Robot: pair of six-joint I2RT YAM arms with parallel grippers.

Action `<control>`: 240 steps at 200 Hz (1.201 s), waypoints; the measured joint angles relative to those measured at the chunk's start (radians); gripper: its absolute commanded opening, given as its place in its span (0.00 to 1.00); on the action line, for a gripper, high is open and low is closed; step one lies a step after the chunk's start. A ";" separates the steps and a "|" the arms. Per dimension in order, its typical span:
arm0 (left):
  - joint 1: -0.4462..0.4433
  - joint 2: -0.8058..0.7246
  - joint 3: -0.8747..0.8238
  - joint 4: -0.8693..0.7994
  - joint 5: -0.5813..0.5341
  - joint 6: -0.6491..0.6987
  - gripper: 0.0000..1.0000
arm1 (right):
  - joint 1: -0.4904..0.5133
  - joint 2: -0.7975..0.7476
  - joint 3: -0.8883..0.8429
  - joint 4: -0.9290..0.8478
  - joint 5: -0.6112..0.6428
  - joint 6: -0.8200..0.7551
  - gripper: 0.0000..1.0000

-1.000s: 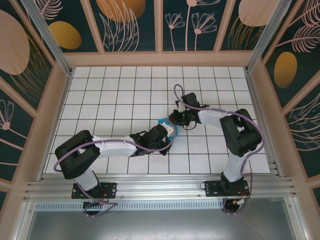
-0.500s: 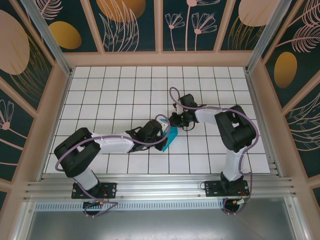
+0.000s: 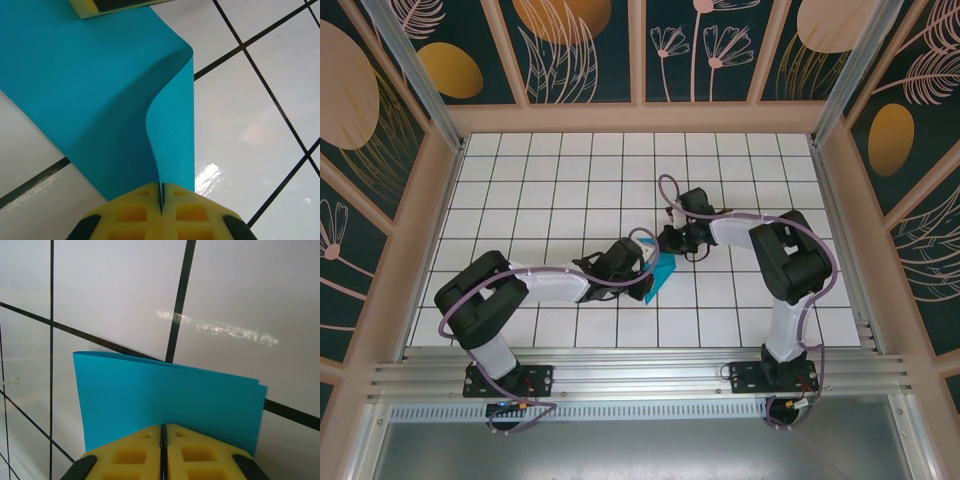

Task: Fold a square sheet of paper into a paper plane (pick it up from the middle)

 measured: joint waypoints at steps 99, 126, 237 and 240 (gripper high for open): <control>0.000 0.037 0.000 0.007 -0.029 -0.001 0.05 | 0.002 0.000 0.000 0.001 0.005 0.003 0.11; 0.000 0.037 0.000 0.006 -0.031 0.000 0.05 | 0.002 0.000 0.000 0.001 0.005 0.003 0.11; 0.000 0.046 -0.001 0.028 -0.036 -0.001 0.05 | -0.014 -0.086 -0.052 0.015 0.005 0.073 0.20; 0.000 0.046 -0.002 0.030 -0.037 -0.001 0.05 | -0.019 -0.099 -0.062 0.018 0.005 0.082 0.20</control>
